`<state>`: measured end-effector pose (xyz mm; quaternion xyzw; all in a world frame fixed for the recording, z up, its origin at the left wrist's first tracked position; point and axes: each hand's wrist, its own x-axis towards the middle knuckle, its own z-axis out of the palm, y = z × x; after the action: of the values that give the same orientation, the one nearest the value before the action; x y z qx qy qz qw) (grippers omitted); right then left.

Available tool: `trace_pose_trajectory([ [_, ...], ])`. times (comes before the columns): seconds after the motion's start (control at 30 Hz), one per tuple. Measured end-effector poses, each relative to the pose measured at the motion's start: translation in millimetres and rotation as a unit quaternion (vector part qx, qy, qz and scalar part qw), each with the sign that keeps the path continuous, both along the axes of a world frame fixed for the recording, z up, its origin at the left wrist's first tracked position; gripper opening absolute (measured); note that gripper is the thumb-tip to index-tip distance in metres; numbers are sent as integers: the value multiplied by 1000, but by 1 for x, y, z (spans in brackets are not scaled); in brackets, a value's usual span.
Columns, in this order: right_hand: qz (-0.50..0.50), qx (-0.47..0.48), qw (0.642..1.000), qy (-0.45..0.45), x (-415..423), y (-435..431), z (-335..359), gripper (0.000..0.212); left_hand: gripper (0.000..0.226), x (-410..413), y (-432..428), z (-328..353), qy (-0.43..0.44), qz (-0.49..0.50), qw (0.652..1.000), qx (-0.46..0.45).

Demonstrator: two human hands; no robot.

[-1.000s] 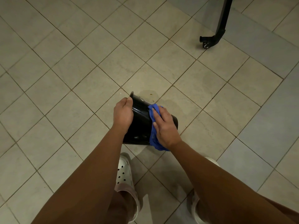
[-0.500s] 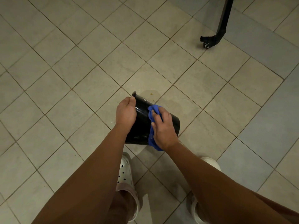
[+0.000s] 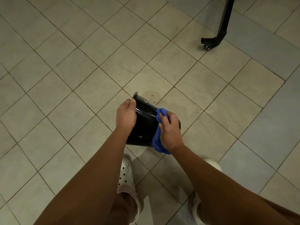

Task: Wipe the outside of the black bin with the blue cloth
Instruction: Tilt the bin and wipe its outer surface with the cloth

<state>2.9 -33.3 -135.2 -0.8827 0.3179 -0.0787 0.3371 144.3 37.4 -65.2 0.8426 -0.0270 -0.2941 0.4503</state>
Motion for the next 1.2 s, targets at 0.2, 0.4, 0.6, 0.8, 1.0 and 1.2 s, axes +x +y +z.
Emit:
trace_pose_trajectory([
  [0.2, 77, 19, 997, -23, 13, -3, 4, 45, 37, 1, 1, 0, 8, 7, 1000, -12],
  [0.4, 4, 59, 998, -11, 8, 1, 7, 37, 32, 2, 0, -2, 19, 5, 1000, -23],
  [0.6, 134, 1, 988, -74, 11, 5, -2, 43, 30, 5, 1, -5, 49, 12, 998, -23],
  [0.8, 76, 43, 996, -33, 23, -3, 9, 48, 30, 0, 2, -7, 31, 8, 999, -36],
  [1.0, 24, 63, 995, -71, 21, 15, 13, 44, 39, 0, -1, -10, 38, 0, 998, -50],
  [1.2, 125, -67, 987, -75, 43, 12, 11, 64, 37, -2, 1, -12, 40, -10, 996, -76],
])
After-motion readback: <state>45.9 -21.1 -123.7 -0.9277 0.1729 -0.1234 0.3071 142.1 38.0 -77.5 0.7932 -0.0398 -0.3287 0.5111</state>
